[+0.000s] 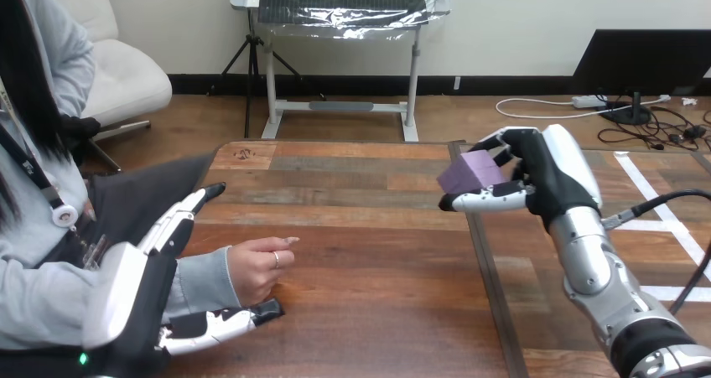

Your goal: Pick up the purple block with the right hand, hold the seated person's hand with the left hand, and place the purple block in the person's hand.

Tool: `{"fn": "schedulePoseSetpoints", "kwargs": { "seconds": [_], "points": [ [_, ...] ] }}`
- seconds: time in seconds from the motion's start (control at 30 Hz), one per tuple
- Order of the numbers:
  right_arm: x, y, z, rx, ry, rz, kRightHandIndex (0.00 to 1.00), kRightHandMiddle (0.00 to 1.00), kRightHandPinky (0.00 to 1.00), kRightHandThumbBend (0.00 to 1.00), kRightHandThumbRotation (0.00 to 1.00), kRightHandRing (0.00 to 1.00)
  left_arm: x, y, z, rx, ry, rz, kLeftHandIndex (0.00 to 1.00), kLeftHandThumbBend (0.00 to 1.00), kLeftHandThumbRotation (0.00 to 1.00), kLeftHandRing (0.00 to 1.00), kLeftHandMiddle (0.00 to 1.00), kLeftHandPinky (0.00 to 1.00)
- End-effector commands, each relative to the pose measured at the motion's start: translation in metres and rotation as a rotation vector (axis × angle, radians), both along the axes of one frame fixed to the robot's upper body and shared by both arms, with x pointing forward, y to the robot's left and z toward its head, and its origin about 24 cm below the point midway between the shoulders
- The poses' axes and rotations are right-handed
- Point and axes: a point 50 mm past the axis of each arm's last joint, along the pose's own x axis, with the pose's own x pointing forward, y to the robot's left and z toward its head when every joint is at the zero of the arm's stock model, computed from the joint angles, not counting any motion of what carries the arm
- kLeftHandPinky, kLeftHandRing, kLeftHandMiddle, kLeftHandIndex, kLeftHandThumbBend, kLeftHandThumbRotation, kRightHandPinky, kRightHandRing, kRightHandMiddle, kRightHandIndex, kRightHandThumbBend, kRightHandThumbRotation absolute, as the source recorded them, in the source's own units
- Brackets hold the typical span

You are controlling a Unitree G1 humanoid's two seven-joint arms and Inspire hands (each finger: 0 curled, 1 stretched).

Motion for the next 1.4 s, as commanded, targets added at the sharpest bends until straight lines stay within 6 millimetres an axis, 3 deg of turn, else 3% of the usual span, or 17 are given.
{"fn": "schedulePoseSetpoints", "kwargs": {
  "seconds": [0.0, 0.6, 1.37],
  "points": [
    [0.01, 0.008, 0.023, 0.042, -0.108, 0.021, 0.21, 0.17, 0.06, 0.39, 0.0, 0.1, 0.023, 0.002, 0.027, 0.104, -0.101, -0.033, 0.9, 1.0, 0.47, 0.91, 0.9, 0.86],
    [0.007, 0.015, 0.024, 0.039, -0.145, 0.061, 0.2, 0.17, 0.06, 0.38, 0.0, 0.11, 0.04, 0.023, 0.03, 0.279, 0.005, -0.028, 0.87, 1.0, 0.31, 0.88, 0.87, 0.84],
    [0.003, 0.019, 0.025, 0.082, -0.173, 0.101, 0.18, 0.15, 0.05, 0.36, 0.0, 0.1, 0.061, 0.039, 0.038, 0.434, 0.085, -0.06, 0.78, 1.0, 0.2, 0.79, 0.78, 0.75]
  ]
}}
